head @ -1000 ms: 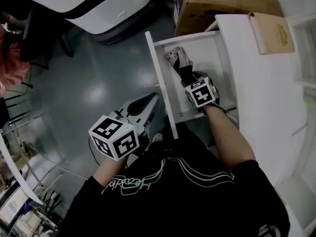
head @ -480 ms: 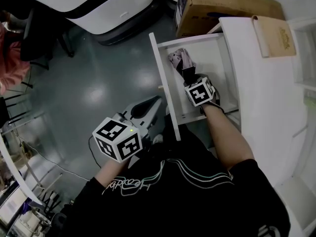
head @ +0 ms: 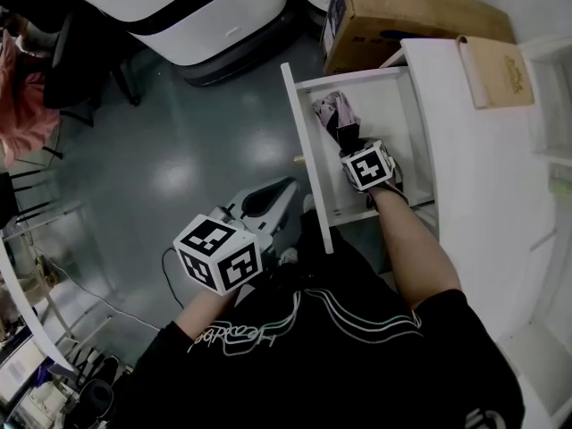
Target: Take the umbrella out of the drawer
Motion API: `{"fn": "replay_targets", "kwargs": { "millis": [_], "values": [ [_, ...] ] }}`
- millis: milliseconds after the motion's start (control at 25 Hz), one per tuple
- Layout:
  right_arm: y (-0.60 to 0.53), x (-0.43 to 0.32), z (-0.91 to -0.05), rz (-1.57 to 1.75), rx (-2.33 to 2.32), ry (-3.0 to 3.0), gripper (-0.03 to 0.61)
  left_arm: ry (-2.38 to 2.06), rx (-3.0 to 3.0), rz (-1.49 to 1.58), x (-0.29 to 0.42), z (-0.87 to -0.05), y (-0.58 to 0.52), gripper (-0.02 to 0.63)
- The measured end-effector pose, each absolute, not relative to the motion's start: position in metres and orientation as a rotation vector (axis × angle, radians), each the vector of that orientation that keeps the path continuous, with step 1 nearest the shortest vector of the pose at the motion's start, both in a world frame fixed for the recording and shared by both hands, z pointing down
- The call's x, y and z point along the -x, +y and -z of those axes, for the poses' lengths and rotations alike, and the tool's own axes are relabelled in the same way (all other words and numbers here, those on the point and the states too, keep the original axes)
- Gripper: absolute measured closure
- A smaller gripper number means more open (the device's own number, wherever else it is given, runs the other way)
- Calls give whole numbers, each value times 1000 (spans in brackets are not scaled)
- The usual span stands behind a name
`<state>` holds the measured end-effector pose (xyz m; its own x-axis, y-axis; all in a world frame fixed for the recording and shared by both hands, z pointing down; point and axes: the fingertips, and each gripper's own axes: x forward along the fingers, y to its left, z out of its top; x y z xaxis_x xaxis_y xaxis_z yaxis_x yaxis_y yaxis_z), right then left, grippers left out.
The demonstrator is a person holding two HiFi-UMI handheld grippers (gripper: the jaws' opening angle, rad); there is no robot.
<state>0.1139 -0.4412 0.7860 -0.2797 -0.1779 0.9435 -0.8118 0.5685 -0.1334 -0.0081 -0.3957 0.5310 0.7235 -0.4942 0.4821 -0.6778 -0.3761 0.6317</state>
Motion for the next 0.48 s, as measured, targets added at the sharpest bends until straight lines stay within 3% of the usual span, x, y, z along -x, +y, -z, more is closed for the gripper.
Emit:
{"fn": "replay_targets", "kwargs": {
  "millis": [480],
  "values": [
    [-422,-115,-720,-767,-951,-1842,370,-862,-2091,-257,15,-511,-356,592]
  ]
}}
